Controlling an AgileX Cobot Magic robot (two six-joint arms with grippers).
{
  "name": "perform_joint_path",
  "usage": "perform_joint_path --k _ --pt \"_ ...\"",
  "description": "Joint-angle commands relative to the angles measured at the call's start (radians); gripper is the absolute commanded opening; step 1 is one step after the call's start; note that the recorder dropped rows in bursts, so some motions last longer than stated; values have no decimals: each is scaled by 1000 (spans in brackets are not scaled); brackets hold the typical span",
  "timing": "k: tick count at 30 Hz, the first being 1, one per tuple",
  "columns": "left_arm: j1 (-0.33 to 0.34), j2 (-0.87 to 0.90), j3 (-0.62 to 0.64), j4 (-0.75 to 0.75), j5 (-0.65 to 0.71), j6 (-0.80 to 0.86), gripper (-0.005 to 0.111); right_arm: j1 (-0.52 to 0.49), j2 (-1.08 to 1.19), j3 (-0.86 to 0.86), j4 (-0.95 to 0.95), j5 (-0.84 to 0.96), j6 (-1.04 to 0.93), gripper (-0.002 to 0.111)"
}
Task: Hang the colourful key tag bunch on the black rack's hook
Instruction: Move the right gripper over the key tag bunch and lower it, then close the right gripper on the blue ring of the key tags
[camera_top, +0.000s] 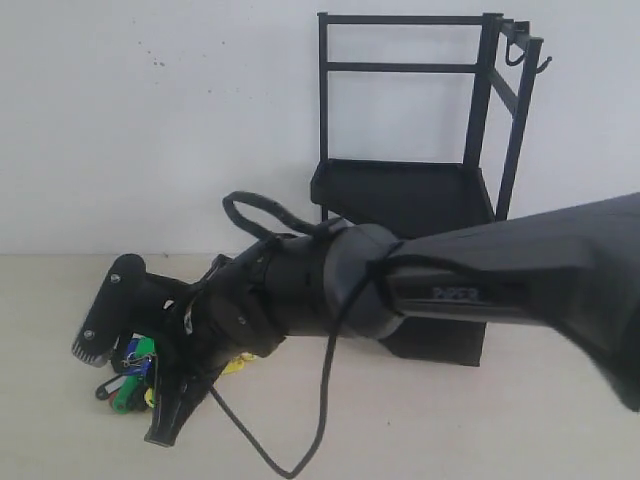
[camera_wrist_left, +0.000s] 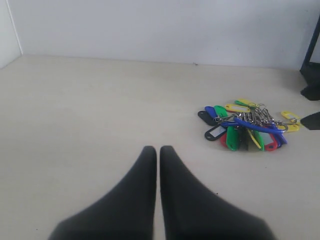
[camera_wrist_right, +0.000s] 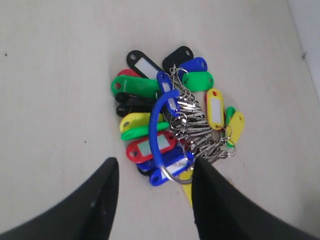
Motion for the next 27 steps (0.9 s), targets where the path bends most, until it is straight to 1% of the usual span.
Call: perform_joint_path --k 1,7,10,14,20,27 --pt "3 4 -2 -2 -7 0 4 -1 86 -128 -10 17 16 45" --pt "3 4 -2 -2 -7 0 4 -1 182 -284 -13 141 40 45" --pt "3 4 -2 -2 -7 0 4 -1 237 -350 -44 192 40 45" --pt "3 4 -2 -2 -7 0 4 -3 261 -356 -88 207 37 45" --pt "3 4 -2 -2 -7 0 4 -46 274 -356 -92 209 36 44" --pt "3 4 -2 -2 -7 0 4 -48 274 -356 -88 205 31 44"
